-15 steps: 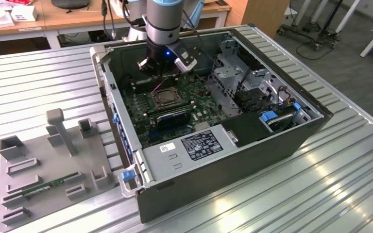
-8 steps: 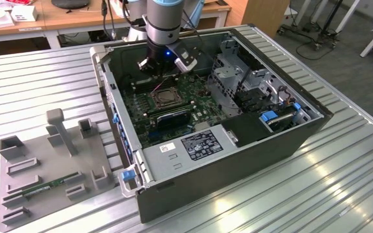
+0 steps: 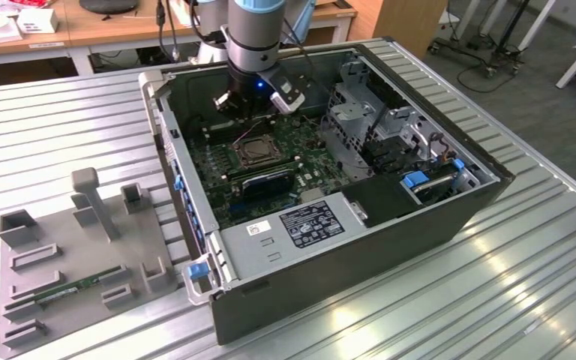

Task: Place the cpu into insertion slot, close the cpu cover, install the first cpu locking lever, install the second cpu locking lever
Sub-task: 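Install the first cpu locking lever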

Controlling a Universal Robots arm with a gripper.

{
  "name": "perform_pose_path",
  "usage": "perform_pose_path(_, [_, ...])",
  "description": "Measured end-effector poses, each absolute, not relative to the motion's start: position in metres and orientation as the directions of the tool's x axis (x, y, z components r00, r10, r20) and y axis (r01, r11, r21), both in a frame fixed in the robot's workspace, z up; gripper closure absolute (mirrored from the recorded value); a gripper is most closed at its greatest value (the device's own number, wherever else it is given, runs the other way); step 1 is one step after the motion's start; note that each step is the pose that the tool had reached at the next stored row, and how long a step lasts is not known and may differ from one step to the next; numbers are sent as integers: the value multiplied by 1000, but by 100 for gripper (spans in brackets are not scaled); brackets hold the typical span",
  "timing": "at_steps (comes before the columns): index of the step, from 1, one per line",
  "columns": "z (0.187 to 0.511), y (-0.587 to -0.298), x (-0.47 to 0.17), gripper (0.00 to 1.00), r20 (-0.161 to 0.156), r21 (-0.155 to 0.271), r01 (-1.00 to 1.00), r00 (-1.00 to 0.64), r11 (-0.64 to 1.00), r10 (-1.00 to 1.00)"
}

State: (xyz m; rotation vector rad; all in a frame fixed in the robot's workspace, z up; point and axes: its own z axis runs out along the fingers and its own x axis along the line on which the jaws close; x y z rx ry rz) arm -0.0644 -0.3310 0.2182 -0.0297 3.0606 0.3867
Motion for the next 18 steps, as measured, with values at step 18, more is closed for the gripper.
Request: perform_pose_path(18, [207,-332,-54,89,-58,248,-26,-998,968,-12])
